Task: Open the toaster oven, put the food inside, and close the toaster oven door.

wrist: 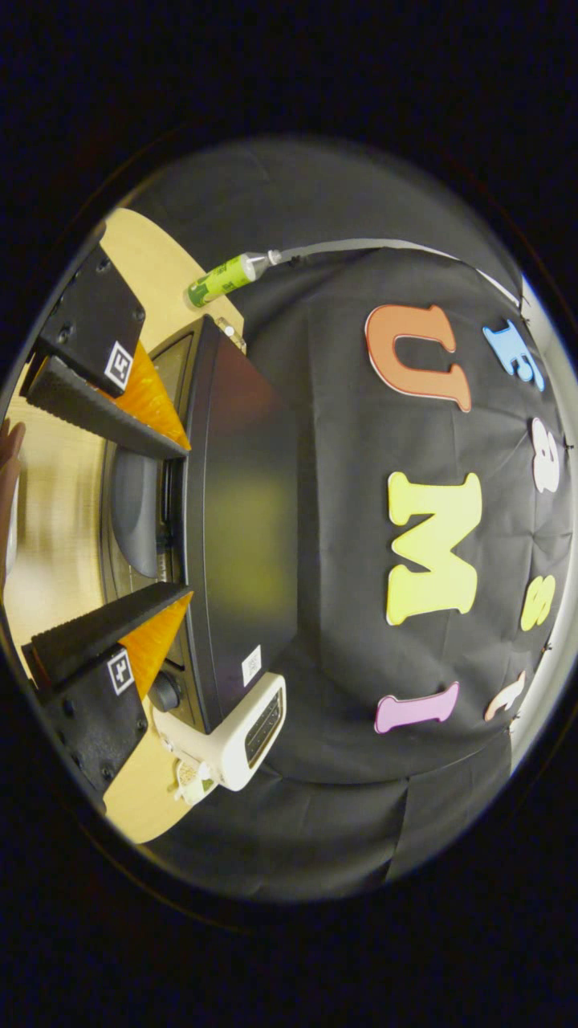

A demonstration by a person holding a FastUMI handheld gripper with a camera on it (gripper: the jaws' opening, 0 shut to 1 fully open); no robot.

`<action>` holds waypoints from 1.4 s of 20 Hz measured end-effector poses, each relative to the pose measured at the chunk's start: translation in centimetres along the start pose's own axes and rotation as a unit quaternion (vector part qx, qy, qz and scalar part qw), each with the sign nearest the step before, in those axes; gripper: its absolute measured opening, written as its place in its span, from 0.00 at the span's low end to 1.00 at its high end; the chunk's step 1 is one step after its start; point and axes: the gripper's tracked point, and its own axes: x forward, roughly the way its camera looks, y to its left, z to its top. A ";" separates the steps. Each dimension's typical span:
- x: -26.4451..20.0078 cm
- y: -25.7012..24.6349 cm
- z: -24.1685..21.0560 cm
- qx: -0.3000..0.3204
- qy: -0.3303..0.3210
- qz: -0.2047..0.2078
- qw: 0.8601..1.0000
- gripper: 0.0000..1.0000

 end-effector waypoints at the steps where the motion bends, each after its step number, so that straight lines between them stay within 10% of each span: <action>1: 0.3 0.3 -0.1 -0.011 0.003 -0.007 1.000 1.00; 14: -2.5 1.3 -2.2 0.020 0.019 0.006 1.000 1.00; 28: -7.9 1.5 -12.9 -0.004 0.173 -0.011 0.985 1.00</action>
